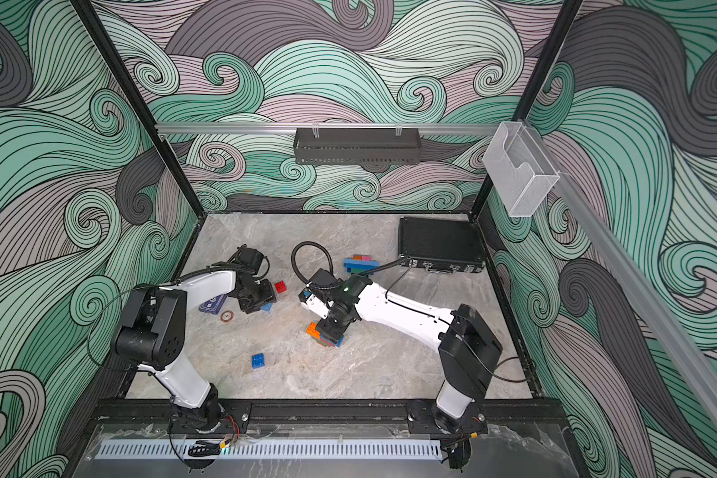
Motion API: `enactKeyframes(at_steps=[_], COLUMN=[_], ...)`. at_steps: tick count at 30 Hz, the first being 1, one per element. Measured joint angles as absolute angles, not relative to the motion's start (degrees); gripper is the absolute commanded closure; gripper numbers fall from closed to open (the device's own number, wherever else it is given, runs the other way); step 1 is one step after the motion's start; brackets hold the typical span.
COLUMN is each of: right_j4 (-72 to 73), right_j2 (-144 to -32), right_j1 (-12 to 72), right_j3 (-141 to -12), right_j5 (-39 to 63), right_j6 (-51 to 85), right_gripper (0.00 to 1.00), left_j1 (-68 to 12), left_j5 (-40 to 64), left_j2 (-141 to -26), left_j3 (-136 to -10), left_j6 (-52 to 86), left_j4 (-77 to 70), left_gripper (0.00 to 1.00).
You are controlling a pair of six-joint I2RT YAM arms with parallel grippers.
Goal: Assemble a heart with lego
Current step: Pick up the lego brick from the center of the board.
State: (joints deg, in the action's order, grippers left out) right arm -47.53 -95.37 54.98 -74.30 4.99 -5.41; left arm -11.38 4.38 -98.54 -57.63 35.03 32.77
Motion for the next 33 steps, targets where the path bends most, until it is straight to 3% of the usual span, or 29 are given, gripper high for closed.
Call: enactKeyframes(at_steps=[8,21,28,33], right_j4=[-47.53,-47.37,-47.37,-47.37], right_j2=[-95.37,-95.02,-94.37,-94.37], right_j1=[54.98,54.98,54.98,54.98], right_j3=[-74.19,-73.17,-72.86,-72.82], right_j5=[5.08,6.11,6.11,6.02], right_j6=[-5.54,-5.63,-5.65,-5.78], right_gripper=[0.42,0.41,0.42,0.42], left_j1=[-11.46,-12.29,-12.29,-12.73], left_j5=[1.23,-6.66,-7.05,-5.41], left_j2=[-98.8,-107.61,-109.54,-108.6], left_j3=[-59.31,-70.17,-71.99,-70.76], left_j6=[29.04,18.74,18.63,21.34], left_j4=[38.24,43.31,45.06,45.56], left_gripper=[0.43,0.54,0.72,0.76])
